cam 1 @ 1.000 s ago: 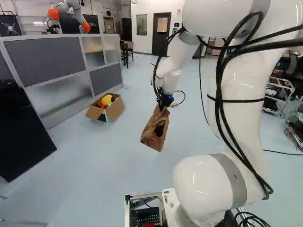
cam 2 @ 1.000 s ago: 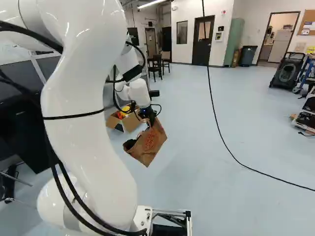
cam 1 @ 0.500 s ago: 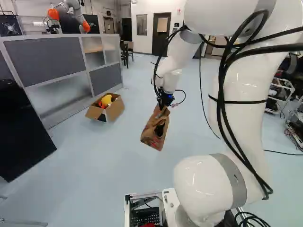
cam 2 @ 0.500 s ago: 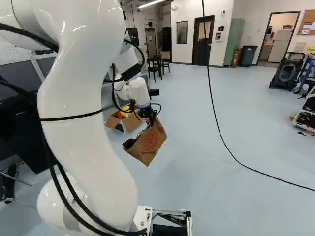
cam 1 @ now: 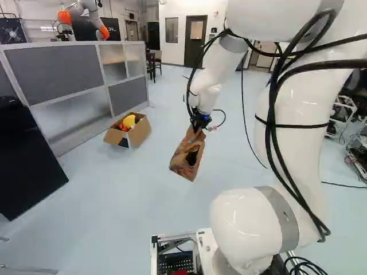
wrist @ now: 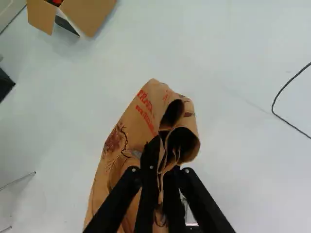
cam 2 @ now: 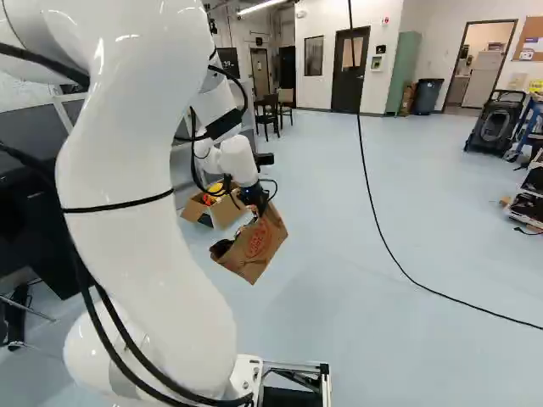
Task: Pick up the grocery bag from the ground
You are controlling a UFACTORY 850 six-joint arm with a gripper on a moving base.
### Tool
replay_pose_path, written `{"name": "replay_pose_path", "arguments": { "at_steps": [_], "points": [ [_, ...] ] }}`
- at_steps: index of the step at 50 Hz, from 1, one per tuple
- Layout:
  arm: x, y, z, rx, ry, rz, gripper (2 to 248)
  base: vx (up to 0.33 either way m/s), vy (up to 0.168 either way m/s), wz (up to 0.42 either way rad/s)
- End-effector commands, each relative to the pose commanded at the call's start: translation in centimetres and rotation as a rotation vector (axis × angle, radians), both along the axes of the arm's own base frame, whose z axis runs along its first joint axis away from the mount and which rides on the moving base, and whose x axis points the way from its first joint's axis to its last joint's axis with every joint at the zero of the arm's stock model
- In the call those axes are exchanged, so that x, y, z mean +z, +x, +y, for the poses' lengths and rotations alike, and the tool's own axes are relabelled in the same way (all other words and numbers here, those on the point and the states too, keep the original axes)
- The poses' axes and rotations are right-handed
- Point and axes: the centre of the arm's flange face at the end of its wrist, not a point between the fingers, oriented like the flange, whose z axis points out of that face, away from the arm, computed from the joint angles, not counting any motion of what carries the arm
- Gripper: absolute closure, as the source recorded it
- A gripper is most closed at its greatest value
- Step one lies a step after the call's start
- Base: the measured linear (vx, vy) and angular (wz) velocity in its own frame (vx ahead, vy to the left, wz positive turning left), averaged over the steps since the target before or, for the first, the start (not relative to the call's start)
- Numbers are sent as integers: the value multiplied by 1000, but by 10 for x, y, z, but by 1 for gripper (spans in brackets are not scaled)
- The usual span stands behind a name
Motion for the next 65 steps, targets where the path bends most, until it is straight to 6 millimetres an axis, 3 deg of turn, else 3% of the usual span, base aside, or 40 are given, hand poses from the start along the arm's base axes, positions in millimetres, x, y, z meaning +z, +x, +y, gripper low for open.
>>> {"name": "replay_pose_path", "arguments": {
  "at_steps": [33, 65],
  "points": [
    [3, -41, 1, -5, 15, -165, 228, 0, 0, 0],
    [2, -109, 2, -15, 33, -417, 228, 0, 0, 0]
  ]
}}
